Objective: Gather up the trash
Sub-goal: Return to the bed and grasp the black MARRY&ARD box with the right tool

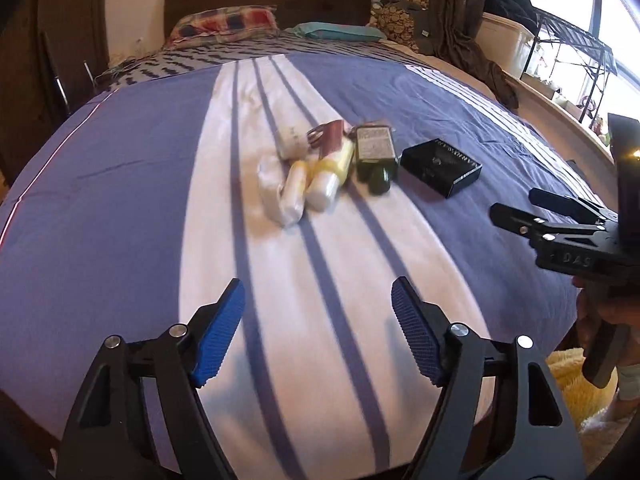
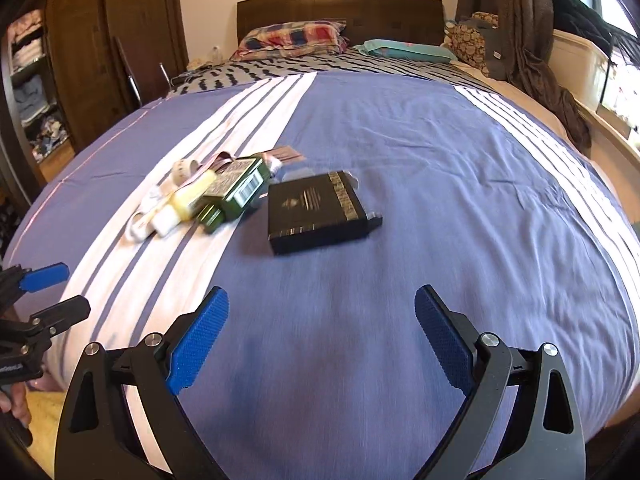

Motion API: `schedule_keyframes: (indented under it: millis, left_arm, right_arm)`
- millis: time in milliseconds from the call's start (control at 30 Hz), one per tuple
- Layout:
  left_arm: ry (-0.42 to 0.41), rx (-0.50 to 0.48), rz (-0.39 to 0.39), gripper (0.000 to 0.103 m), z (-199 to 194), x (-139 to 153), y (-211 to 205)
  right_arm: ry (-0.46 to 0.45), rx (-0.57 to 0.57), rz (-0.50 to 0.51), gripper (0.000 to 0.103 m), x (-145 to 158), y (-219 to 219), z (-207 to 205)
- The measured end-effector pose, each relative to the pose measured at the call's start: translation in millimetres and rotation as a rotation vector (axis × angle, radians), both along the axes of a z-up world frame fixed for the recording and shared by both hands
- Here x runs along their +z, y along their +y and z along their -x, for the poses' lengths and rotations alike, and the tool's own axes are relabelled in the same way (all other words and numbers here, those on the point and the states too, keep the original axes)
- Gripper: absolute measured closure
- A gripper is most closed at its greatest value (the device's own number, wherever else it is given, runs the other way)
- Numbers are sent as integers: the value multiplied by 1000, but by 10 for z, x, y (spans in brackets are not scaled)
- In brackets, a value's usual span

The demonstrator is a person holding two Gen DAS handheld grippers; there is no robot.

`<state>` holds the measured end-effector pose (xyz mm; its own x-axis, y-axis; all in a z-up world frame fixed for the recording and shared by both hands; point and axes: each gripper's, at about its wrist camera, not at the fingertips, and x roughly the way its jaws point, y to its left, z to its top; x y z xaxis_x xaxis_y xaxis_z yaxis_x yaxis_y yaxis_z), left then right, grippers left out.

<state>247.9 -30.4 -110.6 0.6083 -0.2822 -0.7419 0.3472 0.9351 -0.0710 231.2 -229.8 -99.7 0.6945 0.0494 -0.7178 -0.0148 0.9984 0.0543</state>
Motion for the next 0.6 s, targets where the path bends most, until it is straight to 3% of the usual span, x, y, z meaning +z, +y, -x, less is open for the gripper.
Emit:
schedule_keyframes:
  millis: [367,467,500,600]
  left_arm:
    - [16,-74,8,43,-560,3,-436]
    - [44,-83,14,51,-678,-99,-476]
    - [50,-84,15,55,-710,-127,-477]
    - [69,-78,13,60,-795,-219,-454]
  right_arm:
    - [48,34,77,6,-156,62,-694]
    - [62,49,73,7,-195,63,-787]
    - [64,54,69,10,-205,61,-797]
    - [67,71,32,31,-224,23,-814]
